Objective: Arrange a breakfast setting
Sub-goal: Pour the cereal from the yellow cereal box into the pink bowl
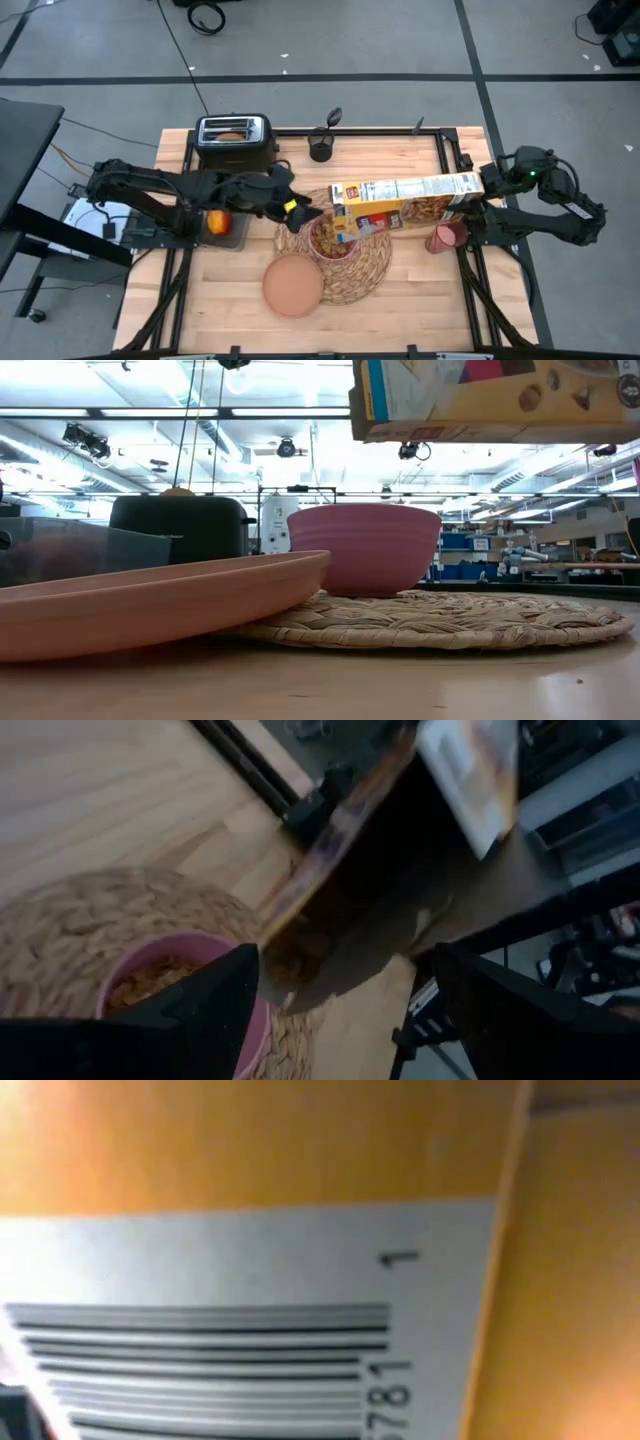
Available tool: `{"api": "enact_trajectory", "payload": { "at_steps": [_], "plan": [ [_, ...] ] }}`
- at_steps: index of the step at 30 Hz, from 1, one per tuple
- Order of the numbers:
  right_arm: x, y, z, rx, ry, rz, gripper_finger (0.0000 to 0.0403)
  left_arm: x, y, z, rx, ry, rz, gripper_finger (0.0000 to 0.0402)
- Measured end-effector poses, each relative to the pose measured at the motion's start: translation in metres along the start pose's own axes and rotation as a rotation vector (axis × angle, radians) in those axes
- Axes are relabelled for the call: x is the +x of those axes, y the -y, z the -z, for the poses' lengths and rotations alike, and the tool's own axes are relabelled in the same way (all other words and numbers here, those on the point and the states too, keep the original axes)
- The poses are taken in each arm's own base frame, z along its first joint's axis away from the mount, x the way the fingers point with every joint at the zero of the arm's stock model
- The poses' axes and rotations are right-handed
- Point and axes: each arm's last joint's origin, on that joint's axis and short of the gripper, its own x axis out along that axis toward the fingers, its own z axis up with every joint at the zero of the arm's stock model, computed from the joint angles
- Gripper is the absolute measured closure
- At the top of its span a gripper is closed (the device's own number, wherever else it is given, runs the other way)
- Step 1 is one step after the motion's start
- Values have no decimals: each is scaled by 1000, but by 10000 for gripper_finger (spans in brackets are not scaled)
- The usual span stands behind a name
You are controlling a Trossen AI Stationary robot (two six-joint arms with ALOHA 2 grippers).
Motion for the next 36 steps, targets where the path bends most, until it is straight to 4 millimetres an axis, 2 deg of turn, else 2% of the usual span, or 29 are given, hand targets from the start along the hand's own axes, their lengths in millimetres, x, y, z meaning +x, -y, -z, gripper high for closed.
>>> {"api": "enact_trajectory", "payload": {
  "at_steps": [8, 13, 18, 22, 25, 30, 33, 36],
  "plan": [
    [-3, -2, -10, 31, 114, -19, 156, -39, 16, -32, 106, 327, 92, 95],
    [-7, -4, -25, 20, 247, -36, 156, -63, 28, -49, 211, 521, 158, 95],
    [-16, -8, -48, -14, 482, -61, 156, -87, 33, -61, 315, 655, 181, 95],
    [-28, -13, -68, -57, 717, -52, 156, -95, 35, -68, 388, 754, 156, 95],
    [-37, -15, -84, -111, 926, -21, 156, -82, 36, -73, 408, 829, 115, 95],
    [-48, -19, -106, -196, 1253, -46, 156, -32, 33, -76, 423, 919, 113, 95],
    [-45, -18, -115, -223, 1374, -101, 156, -3, 29, -76, 404, 955, 176, 95],
    [-35, -12, -119, -216, 1404, -114, 156, 21, 23, -74, 386, 980, 231, 95]
  ]
}}
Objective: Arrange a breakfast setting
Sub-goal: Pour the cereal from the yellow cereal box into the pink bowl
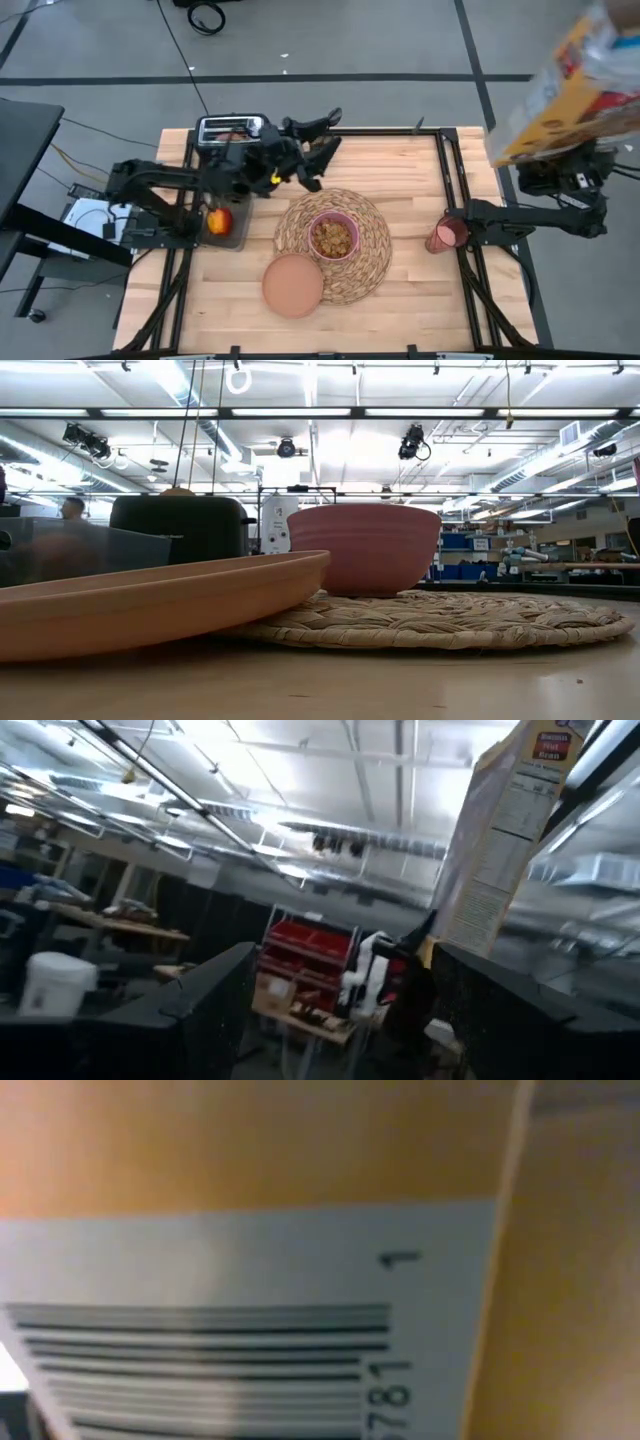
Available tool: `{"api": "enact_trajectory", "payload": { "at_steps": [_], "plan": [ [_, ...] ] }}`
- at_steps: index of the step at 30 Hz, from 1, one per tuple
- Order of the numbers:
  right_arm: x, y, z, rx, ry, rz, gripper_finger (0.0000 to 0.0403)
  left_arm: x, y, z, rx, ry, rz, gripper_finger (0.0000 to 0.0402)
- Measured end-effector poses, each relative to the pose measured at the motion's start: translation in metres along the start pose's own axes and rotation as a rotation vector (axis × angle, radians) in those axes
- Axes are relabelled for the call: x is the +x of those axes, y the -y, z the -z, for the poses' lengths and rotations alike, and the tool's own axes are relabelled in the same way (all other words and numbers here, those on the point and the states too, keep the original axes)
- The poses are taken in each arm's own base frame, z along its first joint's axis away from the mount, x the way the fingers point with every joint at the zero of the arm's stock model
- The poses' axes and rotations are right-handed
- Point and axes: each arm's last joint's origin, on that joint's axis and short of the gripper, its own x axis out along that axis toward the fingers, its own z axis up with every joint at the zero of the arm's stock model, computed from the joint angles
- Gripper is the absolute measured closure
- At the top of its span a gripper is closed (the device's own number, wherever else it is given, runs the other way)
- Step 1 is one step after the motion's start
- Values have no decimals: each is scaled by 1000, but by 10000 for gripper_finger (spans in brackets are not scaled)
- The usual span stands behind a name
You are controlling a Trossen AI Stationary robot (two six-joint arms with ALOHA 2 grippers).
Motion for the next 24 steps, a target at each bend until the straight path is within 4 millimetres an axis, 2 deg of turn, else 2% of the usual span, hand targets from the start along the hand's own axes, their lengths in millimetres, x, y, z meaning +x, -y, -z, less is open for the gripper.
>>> {"api": "enact_trajectory", "payload": {
  "at_steps": [2, 5, 9, 13, 20, 24],
  "plan": [
    [3, 7, 13, 20, -25, 29, 156, 7, 1, 5, -22, 13, 27, 94],
    [8, 18, 38, 43, -71, 70, 156, 21, 8, 1, -12, -21, 65, 94],
    [10, 31, 67, 65, -141, 112, 156, 38, 15, -15, 46, -154, 65, 88],
    [10, 41, 92, 88, -191, 126, 156, 48, 12, -33, 193, -301, 34, 87],
    [9, 49, 116, 88, -207, 100, 156, 50, 17, -43, 165, -276, 233, 87],
    [7, 54, 130, 97, -239, 103, 156, 53, 16, -35, 151, -280, 236, 87]
  ]
}}
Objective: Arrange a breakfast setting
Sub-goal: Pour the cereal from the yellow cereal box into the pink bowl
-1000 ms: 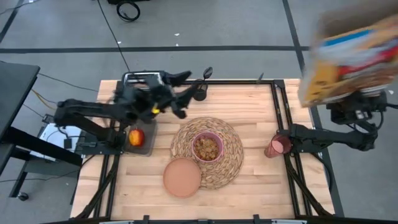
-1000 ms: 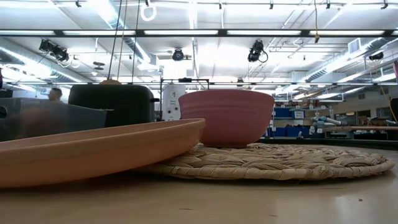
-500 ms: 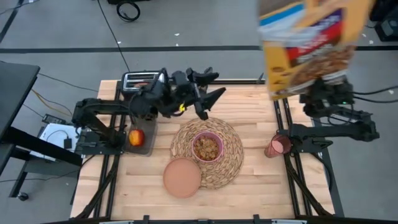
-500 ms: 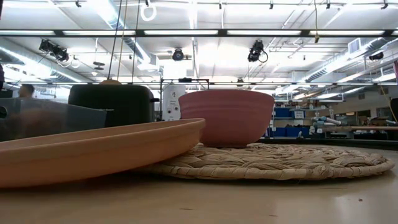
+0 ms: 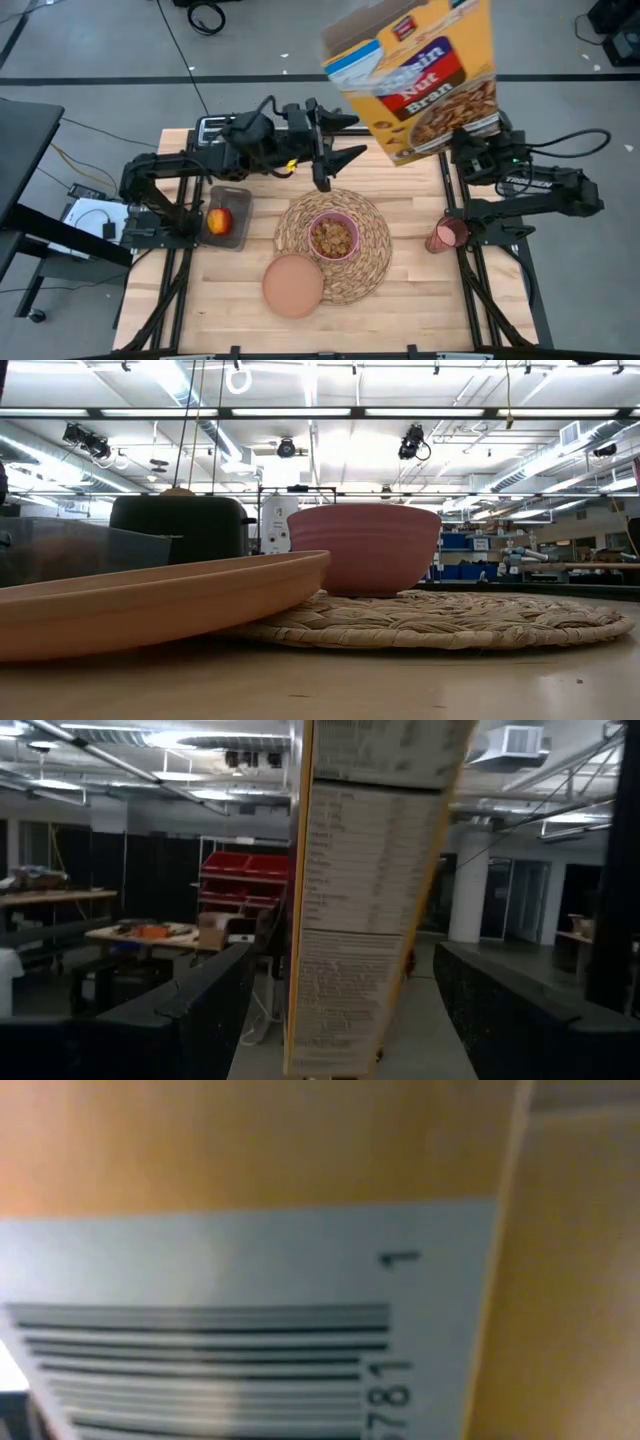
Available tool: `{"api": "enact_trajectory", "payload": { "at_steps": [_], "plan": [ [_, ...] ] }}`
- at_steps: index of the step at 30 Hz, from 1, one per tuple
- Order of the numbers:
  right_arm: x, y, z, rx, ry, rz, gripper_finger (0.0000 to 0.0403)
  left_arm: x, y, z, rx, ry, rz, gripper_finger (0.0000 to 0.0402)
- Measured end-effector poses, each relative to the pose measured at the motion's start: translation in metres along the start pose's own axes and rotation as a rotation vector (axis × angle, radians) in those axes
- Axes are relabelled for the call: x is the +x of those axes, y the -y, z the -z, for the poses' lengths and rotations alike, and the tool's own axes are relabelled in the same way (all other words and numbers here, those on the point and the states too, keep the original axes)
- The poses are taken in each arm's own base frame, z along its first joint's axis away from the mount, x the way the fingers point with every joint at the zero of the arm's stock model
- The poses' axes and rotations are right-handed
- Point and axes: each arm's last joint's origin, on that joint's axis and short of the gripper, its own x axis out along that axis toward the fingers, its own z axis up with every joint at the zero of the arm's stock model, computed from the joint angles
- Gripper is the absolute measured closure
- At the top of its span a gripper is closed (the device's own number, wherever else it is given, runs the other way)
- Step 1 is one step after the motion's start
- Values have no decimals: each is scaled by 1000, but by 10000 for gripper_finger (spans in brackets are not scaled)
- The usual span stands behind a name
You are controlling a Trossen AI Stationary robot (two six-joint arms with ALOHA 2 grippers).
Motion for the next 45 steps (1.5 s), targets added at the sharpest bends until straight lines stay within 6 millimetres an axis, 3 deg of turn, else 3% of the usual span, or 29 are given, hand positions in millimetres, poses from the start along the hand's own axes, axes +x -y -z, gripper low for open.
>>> {"api": "enact_trajectory", "payload": {
  "at_steps": [9, 21, 32, 38, 45],
  "plan": [
    [2, 9, 22, 17, -48, -1, 156, 14, 1, 16, -5, 51, 4, 87],
    [4, 16, 48, 26, -95, 16, 156, 14, -10, 11, -14, 95, -19, 91],
    [3, 16, 51, -50, -118, 77, 105, 13, -13, 8, -15, 105, -32, 166],
    [1, 14, 49, -78, -235, 92, 59, 2, -17, -11, 34, 125, -38, 161],
    [-12, 8, 49, -4, -509, 99, 36, -32, -18, -47, 134, 47, -53, 164]
  ]
}}
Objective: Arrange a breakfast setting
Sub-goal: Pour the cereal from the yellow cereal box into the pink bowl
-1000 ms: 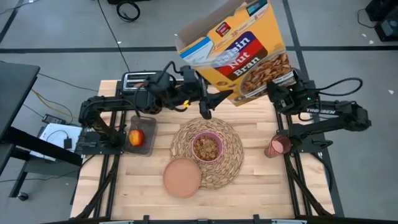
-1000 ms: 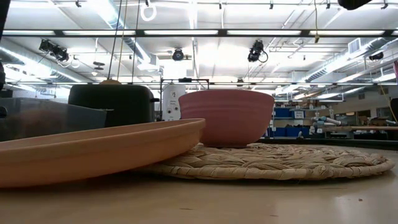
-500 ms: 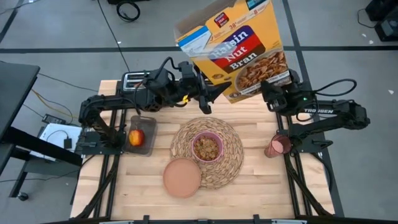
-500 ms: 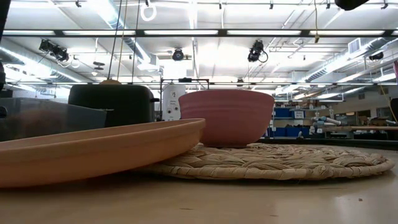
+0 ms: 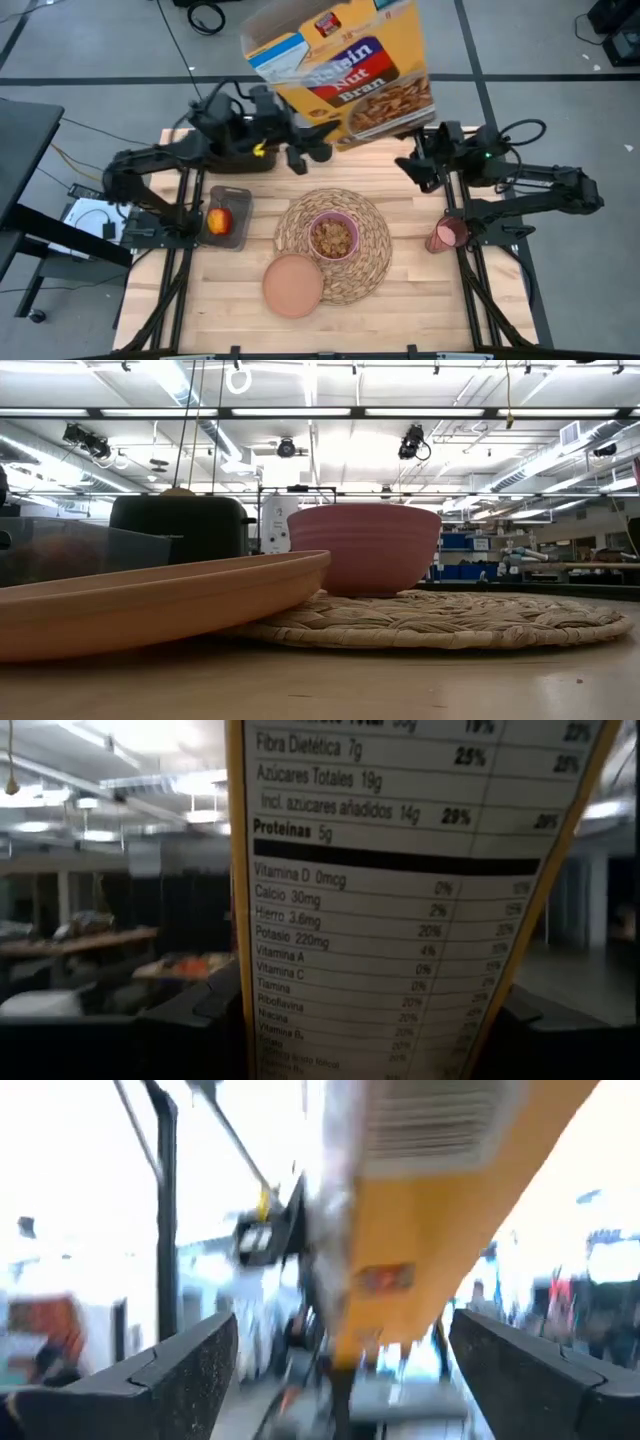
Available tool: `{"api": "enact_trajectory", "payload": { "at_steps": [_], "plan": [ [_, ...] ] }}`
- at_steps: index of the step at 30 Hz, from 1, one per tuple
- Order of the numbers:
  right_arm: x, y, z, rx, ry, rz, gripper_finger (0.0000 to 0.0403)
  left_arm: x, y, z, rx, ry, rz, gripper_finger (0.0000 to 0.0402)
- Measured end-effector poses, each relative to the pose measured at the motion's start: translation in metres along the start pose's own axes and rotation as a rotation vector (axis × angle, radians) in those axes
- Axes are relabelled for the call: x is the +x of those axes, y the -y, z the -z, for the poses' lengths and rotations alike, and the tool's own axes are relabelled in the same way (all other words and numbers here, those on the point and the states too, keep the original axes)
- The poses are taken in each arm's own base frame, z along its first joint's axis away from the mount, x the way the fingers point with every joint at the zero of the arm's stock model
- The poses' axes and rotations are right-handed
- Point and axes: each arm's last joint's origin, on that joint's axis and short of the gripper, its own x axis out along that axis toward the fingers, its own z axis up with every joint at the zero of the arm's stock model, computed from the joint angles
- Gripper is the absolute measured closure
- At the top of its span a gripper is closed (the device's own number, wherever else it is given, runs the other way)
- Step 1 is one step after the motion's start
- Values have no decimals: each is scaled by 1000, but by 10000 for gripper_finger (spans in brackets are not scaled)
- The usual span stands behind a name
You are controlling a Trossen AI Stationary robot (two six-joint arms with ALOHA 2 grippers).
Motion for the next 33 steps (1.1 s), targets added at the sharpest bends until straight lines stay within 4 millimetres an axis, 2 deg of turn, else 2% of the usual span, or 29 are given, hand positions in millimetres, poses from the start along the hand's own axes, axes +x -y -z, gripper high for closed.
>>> {"api": "enact_trajectory", "payload": {
  "at_steps": [4, 10, 14, 18, 21, 25, 28, 33],
  "plan": [
    [-11, -5, -8, -12, -214, 47, 38, -24, 2, -13, 50, -121, 21, 162],
    [-12, -16, -60, -119, -402, 114, 35, -56, 8, -27, 59, -255, 106, 167],
    [0, -22, -102, -128, -354, 123, 28, -64, 12, -33, 69, -249, 138, 168],
    [21, -26, -131, -89, -271, 23, 21, -66, 13, -38, 90, -225, 141, 169],
    [42, -27, -136, -112, -263, -20, 20, -60, 13, -32, 92, -235, 138, 169],
    [70, -24, -128, -161, -291, -44, 21, -48, 16, -17, 99, -268, 142, 169],
    [82, -23, -131, -165, -269, -43, 21, -45, 16, -20, 94, -227, 131, 170],
    [88, -23, -127, -152, -297, -80, 21, -43, 17, -16, 93, -241, 135, 170]
  ]
}}
